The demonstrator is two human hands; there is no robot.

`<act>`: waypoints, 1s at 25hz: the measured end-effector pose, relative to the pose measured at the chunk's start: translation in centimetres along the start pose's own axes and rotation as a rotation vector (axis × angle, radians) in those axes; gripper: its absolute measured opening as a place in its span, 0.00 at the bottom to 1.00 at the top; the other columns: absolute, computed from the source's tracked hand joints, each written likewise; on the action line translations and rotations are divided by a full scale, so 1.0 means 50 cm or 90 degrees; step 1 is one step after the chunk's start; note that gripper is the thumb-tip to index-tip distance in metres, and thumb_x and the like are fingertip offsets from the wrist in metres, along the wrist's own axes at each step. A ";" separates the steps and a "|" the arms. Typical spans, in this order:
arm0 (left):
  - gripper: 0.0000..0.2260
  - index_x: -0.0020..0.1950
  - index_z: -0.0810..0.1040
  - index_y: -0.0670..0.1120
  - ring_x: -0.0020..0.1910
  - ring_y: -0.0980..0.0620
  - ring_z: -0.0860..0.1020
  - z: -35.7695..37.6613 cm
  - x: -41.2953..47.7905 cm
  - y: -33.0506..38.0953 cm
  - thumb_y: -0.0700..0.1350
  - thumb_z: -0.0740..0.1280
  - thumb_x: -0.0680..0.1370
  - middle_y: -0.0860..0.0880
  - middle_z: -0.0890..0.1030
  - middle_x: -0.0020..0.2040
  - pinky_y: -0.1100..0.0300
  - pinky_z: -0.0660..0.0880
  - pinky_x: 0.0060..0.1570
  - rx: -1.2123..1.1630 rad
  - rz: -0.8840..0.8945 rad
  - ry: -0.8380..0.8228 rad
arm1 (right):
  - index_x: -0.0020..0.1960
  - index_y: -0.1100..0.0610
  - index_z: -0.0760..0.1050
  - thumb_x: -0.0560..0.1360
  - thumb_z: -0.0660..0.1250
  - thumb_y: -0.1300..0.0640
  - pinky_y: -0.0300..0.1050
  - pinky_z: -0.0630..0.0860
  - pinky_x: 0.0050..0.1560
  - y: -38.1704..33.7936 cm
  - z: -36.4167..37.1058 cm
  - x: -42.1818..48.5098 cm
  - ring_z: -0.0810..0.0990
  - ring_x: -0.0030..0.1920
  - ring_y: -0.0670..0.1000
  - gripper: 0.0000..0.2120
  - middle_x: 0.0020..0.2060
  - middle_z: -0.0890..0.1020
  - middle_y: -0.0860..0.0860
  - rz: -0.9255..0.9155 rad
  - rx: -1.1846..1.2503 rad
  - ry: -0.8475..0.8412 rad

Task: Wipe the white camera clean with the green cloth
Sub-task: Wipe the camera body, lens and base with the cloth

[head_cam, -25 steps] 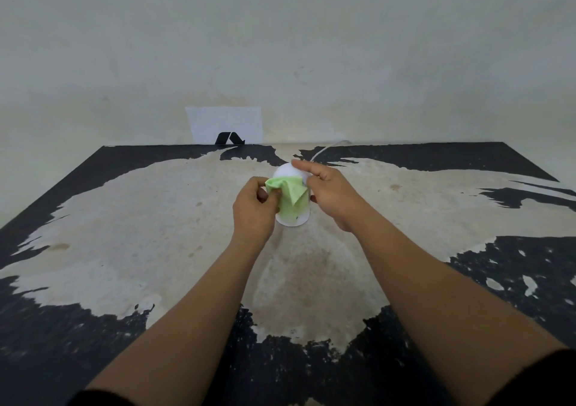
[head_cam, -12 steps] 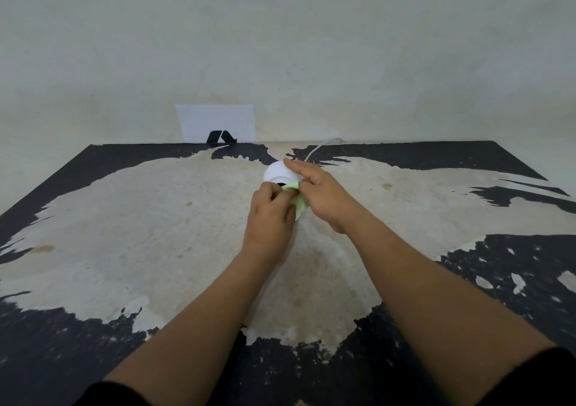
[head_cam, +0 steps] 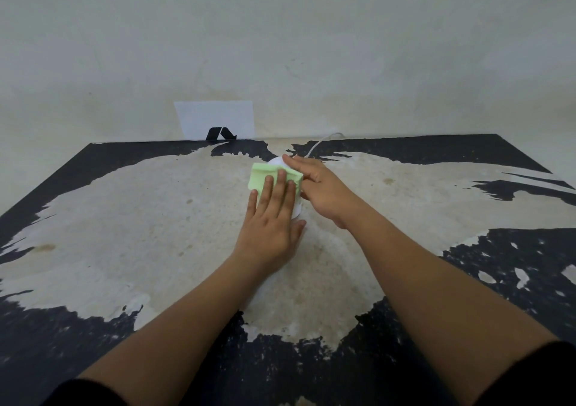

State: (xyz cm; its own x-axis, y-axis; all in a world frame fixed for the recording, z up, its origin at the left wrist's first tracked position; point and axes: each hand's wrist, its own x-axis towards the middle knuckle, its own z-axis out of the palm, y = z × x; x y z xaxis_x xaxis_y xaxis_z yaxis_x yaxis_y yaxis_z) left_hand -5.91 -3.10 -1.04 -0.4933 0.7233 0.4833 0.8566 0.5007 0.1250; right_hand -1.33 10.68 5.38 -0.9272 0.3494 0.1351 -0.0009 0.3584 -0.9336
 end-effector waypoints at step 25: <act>0.38 0.75 0.35 0.45 0.75 0.45 0.33 0.021 -0.029 0.071 0.67 0.42 0.75 0.43 0.32 0.76 0.45 0.35 0.70 -0.094 -0.167 -0.238 | 0.71 0.48 0.65 0.76 0.55 0.69 0.33 0.66 0.63 0.007 0.001 -0.005 0.63 0.71 0.47 0.28 0.72 0.62 0.50 -0.022 -0.069 -0.008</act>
State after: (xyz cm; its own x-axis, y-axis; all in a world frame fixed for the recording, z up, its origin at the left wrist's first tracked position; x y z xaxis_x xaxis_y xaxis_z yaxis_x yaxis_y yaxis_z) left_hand -2.33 -1.85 -2.20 -0.6930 0.7167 0.0779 0.6950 0.6355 0.3364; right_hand -1.10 10.68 4.99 -0.9322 0.3242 0.1611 0.0071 0.4613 -0.8872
